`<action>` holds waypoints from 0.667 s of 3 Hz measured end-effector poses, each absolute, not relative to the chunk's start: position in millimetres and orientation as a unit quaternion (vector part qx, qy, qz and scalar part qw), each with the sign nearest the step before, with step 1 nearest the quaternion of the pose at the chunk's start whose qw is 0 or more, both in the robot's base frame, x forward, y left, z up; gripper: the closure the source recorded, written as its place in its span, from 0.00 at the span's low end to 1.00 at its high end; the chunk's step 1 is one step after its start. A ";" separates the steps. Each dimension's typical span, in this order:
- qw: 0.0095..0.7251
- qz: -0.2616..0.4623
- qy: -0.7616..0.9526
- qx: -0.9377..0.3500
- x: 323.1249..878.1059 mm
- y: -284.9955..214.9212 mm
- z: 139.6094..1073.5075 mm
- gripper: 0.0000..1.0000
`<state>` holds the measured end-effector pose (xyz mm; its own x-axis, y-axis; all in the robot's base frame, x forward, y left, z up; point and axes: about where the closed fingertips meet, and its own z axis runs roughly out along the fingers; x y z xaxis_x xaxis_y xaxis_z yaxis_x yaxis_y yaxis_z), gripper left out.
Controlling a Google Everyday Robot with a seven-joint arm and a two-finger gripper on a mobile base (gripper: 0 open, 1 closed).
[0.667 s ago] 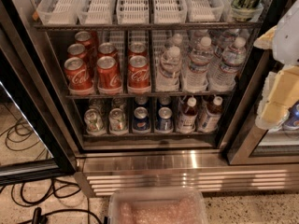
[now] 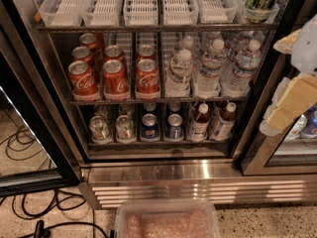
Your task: Pick green can from top shelf of fridge
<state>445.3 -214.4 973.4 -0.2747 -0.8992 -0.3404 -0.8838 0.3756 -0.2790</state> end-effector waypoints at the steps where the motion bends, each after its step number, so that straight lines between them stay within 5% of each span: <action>1: 0.305 0.026 0.823 -0.479 449.5 -215.9 969.7 0.00; 2: 0.392 0.065 0.819 -0.414 463.8 -209.1 980.7 0.00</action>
Offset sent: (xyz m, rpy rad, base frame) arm 0.0533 0.0021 0.0419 0.6662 -0.3809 -0.3367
